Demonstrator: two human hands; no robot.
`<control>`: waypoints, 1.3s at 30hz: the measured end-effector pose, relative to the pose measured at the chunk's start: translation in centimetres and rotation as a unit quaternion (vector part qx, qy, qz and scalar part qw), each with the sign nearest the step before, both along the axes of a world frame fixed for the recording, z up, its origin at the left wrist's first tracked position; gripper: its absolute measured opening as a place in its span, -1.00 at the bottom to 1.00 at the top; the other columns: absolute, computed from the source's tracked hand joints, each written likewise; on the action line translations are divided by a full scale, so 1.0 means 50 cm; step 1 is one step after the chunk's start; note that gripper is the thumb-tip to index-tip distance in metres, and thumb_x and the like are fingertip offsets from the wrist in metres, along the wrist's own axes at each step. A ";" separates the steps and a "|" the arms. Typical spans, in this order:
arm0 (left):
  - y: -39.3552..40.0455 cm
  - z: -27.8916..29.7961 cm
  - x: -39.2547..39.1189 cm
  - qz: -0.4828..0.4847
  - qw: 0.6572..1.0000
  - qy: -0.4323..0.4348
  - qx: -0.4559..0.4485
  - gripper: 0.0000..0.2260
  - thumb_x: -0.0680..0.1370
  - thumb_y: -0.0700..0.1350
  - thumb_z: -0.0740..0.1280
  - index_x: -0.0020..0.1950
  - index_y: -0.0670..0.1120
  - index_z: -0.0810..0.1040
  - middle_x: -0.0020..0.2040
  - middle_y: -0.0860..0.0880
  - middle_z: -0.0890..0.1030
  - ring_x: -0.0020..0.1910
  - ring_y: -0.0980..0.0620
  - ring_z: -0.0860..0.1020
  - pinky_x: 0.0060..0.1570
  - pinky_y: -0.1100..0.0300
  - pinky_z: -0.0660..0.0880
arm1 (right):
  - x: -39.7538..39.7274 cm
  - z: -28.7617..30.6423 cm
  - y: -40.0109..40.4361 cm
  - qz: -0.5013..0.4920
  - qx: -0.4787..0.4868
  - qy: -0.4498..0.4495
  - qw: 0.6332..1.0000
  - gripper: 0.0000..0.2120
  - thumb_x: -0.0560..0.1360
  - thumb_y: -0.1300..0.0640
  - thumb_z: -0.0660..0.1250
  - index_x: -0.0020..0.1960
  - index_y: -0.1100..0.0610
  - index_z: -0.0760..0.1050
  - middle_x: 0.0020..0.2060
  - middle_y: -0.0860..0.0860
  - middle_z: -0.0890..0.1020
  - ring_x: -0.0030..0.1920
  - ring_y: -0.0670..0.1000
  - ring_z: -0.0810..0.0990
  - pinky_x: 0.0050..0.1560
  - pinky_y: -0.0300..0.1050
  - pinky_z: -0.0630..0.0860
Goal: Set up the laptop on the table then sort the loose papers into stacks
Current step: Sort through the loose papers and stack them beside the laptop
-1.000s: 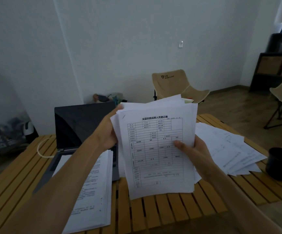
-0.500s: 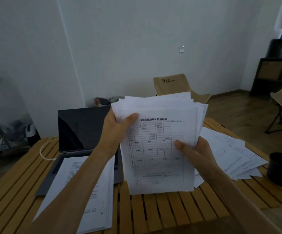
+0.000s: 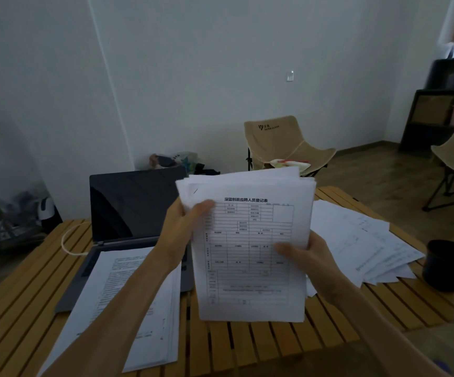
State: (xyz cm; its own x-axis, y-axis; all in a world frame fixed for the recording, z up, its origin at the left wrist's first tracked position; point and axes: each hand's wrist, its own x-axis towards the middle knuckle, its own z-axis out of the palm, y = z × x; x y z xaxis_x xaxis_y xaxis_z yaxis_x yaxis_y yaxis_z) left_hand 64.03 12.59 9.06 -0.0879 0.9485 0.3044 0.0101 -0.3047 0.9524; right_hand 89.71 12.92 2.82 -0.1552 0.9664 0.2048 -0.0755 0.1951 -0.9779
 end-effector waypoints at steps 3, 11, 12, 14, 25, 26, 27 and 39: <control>-0.010 0.015 0.002 -0.009 1.000 0.010 0.011 -0.71 0.54 -0.06 0.34 0.24 -0.09 0.56 0.07 -0.09 0.69 0.04 -0.09 0.66 -0.12 0.05 0.61 | 0.012 -0.056 0.000 0.045 -0.064 -0.067 0.995 -0.62 0.36 0.26 0.50 0.17 0.10 0.61 0.04 -0.02 0.73 0.07 0.02 0.69 0.12 0.04 0.63; -0.002 0.086 0.043 0.163 0.985 -0.007 0.049 -0.64 0.53 0.20 0.33 -0.06 -0.09 0.64 -0.19 0.08 0.65 -0.22 0.21 0.59 -0.25 0.29 0.51 | -0.018 -0.121 -0.023 0.003 -0.110 -0.109 0.988 -0.61 0.43 0.49 0.34 -0.04 0.00 0.62 -0.14 -0.17 0.72 0.02 -0.10 0.64 -0.20 -0.34 0.57; 0.003 0.093 0.044 0.178 0.982 -0.017 0.056 -0.66 0.51 0.19 0.36 -0.10 -0.09 0.64 -0.23 0.11 0.64 -0.27 0.27 0.58 -0.30 0.34 0.49 | -0.020 -0.117 -0.024 0.002 -0.110 -0.104 0.988 -0.59 0.44 0.49 0.33 -0.04 -0.02 0.62 -0.17 -0.19 0.73 -0.02 -0.15 0.64 -0.21 -0.36 0.57; 0.013 0.097 0.042 0.211 0.975 -0.011 0.062 -0.70 0.50 0.14 0.39 -0.20 -0.10 0.56 -0.31 0.11 0.56 -0.39 0.33 0.49 -0.39 0.42 0.42 | -0.017 -0.118 -0.028 -0.002 -0.111 -0.106 0.988 -0.62 0.45 0.45 0.35 -0.07 -0.05 0.60 -0.18 -0.16 0.73 -0.09 -0.19 0.65 -0.24 -0.39 0.55; 0.029 0.082 0.046 0.228 0.973 -0.014 0.028 -0.68 0.54 0.12 0.35 -0.31 0.00 0.36 -0.34 0.09 0.41 -0.33 0.18 0.39 -0.31 0.28 0.29 | -0.024 -0.119 -0.035 0.006 -0.084 -0.078 0.993 -0.67 0.49 0.38 0.39 0.10 0.00 0.61 -0.06 -0.17 0.73 -0.01 -0.20 0.67 -0.15 -0.37 0.57; 0.031 0.081 0.042 0.224 0.974 -0.012 0.018 -0.67 0.53 0.12 0.36 -0.31 -0.01 0.37 -0.33 0.08 0.42 -0.32 0.17 0.39 -0.30 0.26 0.29 | -0.024 -0.123 -0.033 0.008 -0.085 -0.080 0.993 -0.67 0.49 0.34 0.41 0.11 -0.03 0.61 -0.04 -0.17 0.73 0.00 -0.20 0.67 -0.13 -0.35 0.58; 0.033 0.080 0.040 0.224 0.975 -0.010 0.006 -0.68 0.51 0.12 0.38 -0.29 -0.03 0.38 -0.32 0.07 0.43 -0.31 0.15 0.40 -0.29 0.24 0.31 | -0.024 -0.127 -0.032 0.010 -0.087 -0.085 0.993 -0.68 0.49 0.31 0.42 0.13 -0.04 0.61 -0.03 -0.17 0.73 0.01 -0.20 0.67 -0.11 -0.34 0.58; 0.025 0.120 -0.010 0.180 0.974 0.092 0.106 -0.66 0.52 0.05 0.41 -0.19 -0.24 0.54 -0.30 0.01 0.55 -0.33 0.21 0.46 -0.23 0.30 0.39 | -0.011 -0.088 -0.005 0.046 -0.038 -0.185 0.981 -0.66 0.52 0.21 0.42 0.22 -0.11 0.58 0.11 -0.20 0.68 0.15 -0.19 0.61 0.22 -0.09 0.58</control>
